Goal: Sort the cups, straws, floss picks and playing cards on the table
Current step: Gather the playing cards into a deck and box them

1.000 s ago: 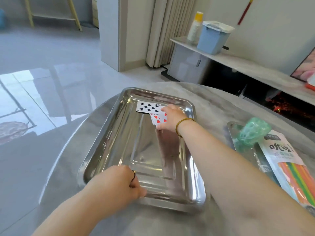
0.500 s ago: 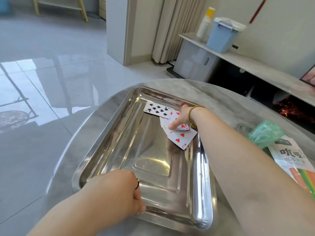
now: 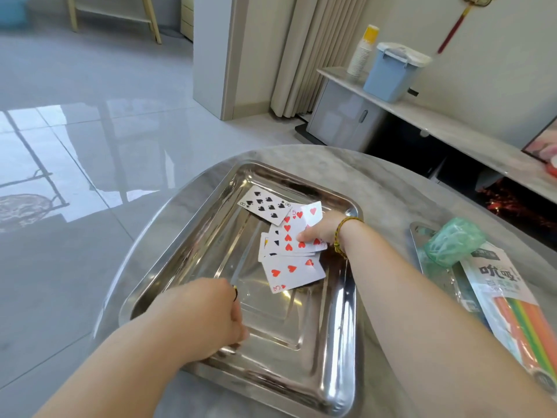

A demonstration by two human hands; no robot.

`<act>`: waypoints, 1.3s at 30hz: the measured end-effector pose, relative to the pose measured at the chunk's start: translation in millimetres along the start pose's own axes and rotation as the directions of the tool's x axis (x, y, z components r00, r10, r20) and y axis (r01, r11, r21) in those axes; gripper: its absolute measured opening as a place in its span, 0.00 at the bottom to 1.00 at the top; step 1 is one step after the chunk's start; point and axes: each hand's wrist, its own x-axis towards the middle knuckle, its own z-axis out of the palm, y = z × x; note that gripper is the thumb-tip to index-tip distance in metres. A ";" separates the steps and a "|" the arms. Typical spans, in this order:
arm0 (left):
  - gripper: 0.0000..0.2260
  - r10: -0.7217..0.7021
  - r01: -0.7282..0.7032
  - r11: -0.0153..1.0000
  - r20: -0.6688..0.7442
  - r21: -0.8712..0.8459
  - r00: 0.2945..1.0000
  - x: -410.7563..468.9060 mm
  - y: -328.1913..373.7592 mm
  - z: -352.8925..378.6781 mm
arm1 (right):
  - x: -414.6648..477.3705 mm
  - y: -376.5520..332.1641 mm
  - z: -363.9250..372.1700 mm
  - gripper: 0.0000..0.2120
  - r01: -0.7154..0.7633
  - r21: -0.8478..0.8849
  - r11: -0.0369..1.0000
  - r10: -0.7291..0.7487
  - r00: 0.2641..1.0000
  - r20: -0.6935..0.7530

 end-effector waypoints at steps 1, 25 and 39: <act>0.09 -0.010 0.009 0.999 -0.007 -0.033 1.000 0.2 0.2 -1.5 | -2.7 2.2 1.4 0.17 0.001 0.046 0.999 -0.002 1.000 0.014; 0.08 -0.464 -0.073 0.168 -0.144 -0.983 0.874 9.7 7.1 -9.9 | -57.8 -5.5 37.3 0.05 0.302 0.196 0.933 -0.341 0.916 0.210; 0.05 -0.619 -0.195 0.169 -0.258 -0.966 0.742 15.7 -17.4 -24.9 | 6.8 -41.0 27.1 0.27 -0.170 -0.163 0.972 0.159 0.984 -0.079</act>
